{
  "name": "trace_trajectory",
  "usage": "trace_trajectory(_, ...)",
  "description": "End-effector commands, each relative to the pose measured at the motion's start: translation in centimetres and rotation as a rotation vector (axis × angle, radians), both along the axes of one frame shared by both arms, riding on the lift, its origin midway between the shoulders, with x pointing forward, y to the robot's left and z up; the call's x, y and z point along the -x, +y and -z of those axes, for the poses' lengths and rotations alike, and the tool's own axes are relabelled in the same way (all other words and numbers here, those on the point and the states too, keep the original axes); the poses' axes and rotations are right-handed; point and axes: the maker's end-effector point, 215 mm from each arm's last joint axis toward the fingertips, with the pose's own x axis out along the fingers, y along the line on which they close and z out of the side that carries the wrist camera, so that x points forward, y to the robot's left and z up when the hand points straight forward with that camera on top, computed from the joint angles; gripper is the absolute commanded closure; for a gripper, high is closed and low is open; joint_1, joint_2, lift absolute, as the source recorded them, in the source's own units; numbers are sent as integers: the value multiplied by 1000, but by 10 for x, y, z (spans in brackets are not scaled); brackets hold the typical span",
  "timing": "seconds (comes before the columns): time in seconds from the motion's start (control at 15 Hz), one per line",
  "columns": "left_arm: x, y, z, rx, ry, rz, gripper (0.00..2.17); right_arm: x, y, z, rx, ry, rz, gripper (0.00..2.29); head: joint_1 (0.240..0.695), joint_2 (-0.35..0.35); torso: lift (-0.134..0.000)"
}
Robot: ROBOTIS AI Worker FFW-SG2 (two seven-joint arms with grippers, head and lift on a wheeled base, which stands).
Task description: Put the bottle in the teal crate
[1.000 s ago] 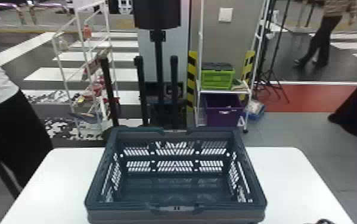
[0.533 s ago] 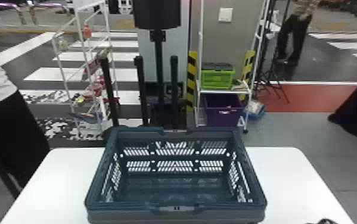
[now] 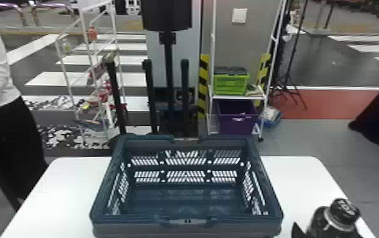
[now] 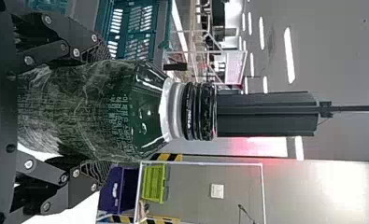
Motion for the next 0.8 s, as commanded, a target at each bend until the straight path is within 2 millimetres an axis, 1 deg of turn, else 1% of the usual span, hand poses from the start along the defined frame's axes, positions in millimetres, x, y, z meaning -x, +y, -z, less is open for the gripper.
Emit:
trace_trajectory(0.0, 1, 1, 3, -1, 4, -2, 56, -16, 3, -5, 18, 41, -35, 2219, 499, 0, 0)
trace_trajectory(0.13, 4, 3, 3, -2, 5, -5, 56, -27, 13, -17, 22, 61, -84, 2219, 499, 0, 0)
trace_trajectory(0.27, 4, 3, 4, -3, 7, -4, 56, -41, 18, -25, 27, 73, -125, 2219, 499, 0, 0)
trace_trajectory(0.33, 4, 3, 3, -1, 5, -6, 56, -51, 21, -30, 7, 113, -140, 2219, 499, 0, 0)
trace_trajectory(0.4, 4, 3, 3, -1, 7, -6, 56, -58, 34, -31, -19, 139, -161, 2219, 499, 0, 0)
trace_trajectory(0.47, 5, 2, 4, -2, 8, -5, 56, -67, 57, -37, -53, 145, -196, 2219, 499, 0, 0)
trace_trajectory(0.53, 8, 2, 2, 1, 2, -6, 56, -72, 76, -40, -68, 162, -230, 2219, 499, 0, 0)
trace_trajectory(0.6, 10, 3, 0, 4, -7, -6, 56, -78, 89, -37, -54, 210, -271, 2219, 499, 0, 0)
trace_trajectory(0.67, 13, 3, -2, 7, -16, -7, 56, -84, 92, -36, -52, 241, -274, 2219, 499, 0, 0)
trace_trajectory(0.73, 16, 3, -2, 10, -20, -10, 56, -91, 104, -37, -50, 266, -297, 2216, 499, 0, 0)
